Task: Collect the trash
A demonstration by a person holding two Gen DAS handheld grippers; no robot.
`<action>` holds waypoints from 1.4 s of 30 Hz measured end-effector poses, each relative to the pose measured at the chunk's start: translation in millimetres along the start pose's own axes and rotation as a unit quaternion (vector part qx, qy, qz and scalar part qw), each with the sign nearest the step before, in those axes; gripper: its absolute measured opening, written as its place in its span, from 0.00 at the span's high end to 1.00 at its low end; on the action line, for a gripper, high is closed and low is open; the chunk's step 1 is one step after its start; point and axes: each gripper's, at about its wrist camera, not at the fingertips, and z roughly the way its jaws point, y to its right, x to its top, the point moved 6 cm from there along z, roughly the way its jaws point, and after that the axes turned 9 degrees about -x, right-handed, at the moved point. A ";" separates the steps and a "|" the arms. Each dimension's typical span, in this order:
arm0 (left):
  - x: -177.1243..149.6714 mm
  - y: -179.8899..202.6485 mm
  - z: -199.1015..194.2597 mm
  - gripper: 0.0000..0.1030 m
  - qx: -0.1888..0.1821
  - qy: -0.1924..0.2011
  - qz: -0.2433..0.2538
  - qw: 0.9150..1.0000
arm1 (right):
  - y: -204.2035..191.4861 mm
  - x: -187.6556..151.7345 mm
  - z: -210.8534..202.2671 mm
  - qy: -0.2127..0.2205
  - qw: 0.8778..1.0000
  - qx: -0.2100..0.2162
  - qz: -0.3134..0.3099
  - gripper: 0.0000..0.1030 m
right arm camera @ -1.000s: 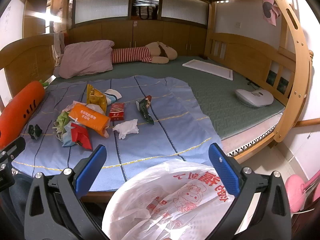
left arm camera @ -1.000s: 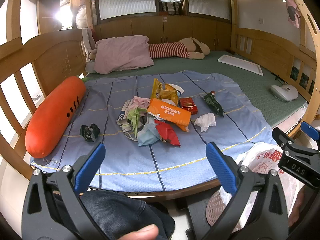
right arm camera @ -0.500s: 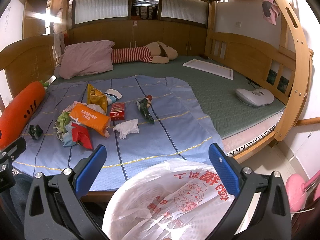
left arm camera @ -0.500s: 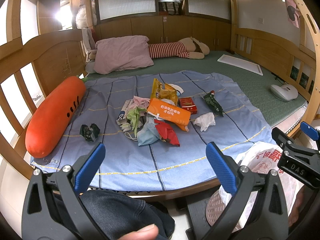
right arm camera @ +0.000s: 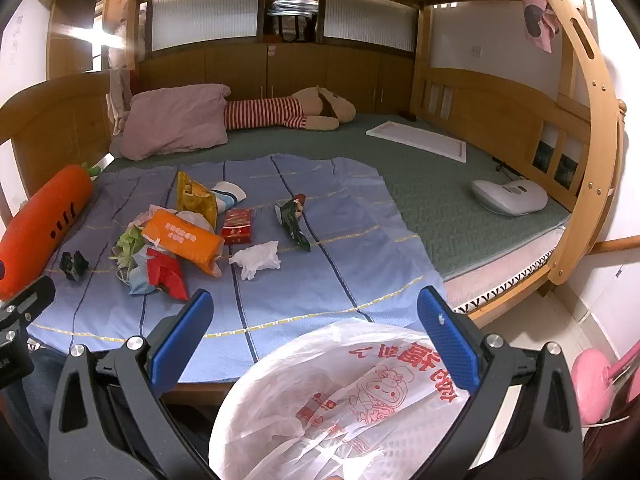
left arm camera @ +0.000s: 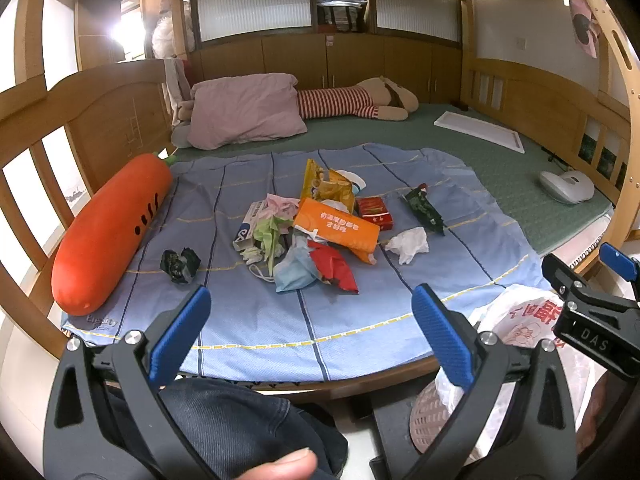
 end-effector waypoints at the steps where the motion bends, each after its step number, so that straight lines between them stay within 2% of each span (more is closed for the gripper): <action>1: 0.0 0.0 0.0 0.03 0.000 0.001 0.000 1.000 | -0.9 0.0 -0.6 0.001 1.000 0.001 0.001 0.03; 10: 2.3 10.3 -18.8 0.03 0.001 0.008 0.004 1.000 | 10.0 4.5 -16.4 0.012 1.000 0.006 0.011 0.03; 42: 3.2 11.8 -27.0 0.03 0.001 0.013 0.006 1.000 | 16.6 3.9 -25.5 0.020 1.000 0.013 0.019 0.03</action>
